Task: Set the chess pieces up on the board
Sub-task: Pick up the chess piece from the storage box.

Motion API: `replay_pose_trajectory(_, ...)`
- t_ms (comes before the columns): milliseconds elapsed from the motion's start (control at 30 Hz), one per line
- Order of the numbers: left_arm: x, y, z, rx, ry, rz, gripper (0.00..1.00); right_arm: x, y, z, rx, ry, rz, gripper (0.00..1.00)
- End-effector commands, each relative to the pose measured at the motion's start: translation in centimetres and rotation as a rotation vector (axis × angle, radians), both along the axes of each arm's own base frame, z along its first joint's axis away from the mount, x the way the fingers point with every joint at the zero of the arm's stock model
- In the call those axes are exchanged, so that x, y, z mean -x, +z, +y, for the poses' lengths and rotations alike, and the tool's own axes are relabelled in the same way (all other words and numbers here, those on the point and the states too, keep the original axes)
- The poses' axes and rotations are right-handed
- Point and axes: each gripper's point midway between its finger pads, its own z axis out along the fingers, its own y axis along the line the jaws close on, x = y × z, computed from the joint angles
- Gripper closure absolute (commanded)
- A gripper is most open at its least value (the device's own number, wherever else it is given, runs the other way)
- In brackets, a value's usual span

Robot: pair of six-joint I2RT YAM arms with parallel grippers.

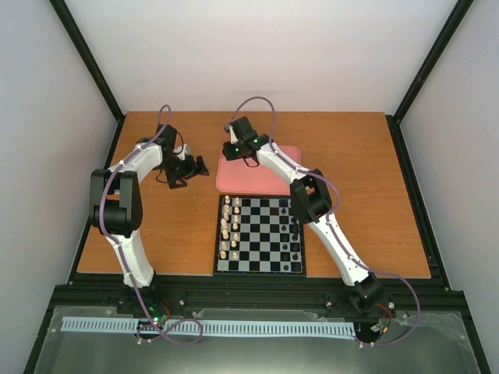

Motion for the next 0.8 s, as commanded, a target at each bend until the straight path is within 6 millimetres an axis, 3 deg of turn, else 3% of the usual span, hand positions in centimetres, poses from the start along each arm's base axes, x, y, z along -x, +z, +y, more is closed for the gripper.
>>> replay_pose_trajectory(0,-1.0,0.6,-0.1,0.012,-0.007,-0.023,0.0,-0.3,-0.7,0.0,0.002,-0.001,0.003,0.66)
replay_pose_trajectory(133,-0.9,0.6,-0.2,0.013,-0.008,-0.023,0.0,-0.4,-0.7,-0.1,0.002,-0.006,0.001,0.7)
replay_pose_trajectory(467,-0.8,0.6,0.0,0.003,-0.006,-0.024,0.0,-0.3,1.0,-0.3,0.013,-0.001,-0.019,0.9)
replay_pose_trajectory(667,-0.9,0.5,0.0,-0.001,-0.005,-0.024,0.0,1.2,4.5,-0.6,0.022,0.03,-0.04,0.94)
replay_pose_trajectory(767,-0.9,0.8,0.1,-0.006,-0.008,-0.03,0.0,3.0,8.7,-0.6,0.03,0.056,-0.097,0.95)
